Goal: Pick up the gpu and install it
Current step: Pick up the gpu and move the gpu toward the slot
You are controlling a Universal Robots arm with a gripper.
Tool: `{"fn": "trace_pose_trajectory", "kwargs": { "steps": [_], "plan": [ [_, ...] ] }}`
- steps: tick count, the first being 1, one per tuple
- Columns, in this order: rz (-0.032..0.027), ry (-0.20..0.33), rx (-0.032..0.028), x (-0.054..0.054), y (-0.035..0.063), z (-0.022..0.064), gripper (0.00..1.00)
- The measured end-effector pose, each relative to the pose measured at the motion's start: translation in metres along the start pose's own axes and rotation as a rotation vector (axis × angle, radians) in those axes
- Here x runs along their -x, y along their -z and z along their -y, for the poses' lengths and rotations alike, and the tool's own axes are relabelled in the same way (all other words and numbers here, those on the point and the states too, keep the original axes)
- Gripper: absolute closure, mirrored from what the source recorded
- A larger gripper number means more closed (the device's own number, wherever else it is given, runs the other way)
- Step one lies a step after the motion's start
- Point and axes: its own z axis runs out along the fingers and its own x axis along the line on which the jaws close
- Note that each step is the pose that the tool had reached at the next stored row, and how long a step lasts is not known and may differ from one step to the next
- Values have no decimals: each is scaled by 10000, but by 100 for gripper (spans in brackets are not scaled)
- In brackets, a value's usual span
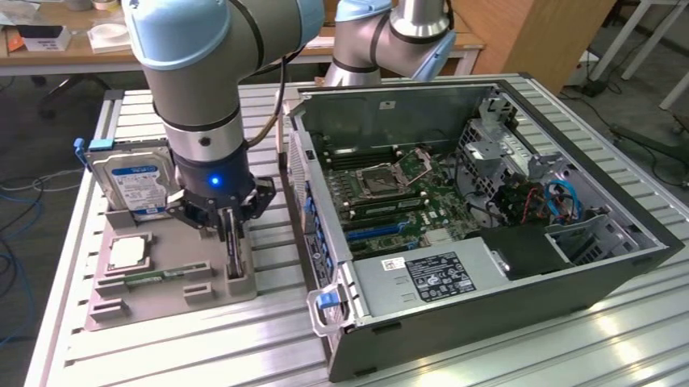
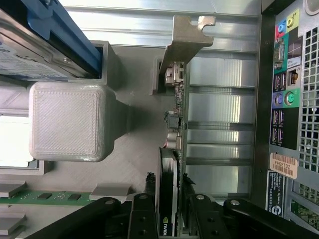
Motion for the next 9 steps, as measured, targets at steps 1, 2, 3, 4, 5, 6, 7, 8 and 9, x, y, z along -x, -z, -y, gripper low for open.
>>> {"fn": "trace_pose_trajectory", "kwargs": {
  "steps": [1, 2, 3, 4, 5, 6, 7, 8, 9],
  "plan": [
    [0, 0, 0, 0, 0, 0, 67],
    [0, 0, 0, 0, 0, 0, 67],
    [0, 0, -1, 0, 0, 0, 67],
    [-2, 0, -1, 0, 1, 0, 69],
    [-1, 0, 0, 0, 0, 0, 69],
    [0, 0, 0, 0, 0, 0, 74],
    [-1, 0, 0, 0, 0, 0, 74],
    [0, 0, 0, 0, 0, 0, 74],
    [0, 0, 0, 0, 0, 0, 74]
  ]
}}
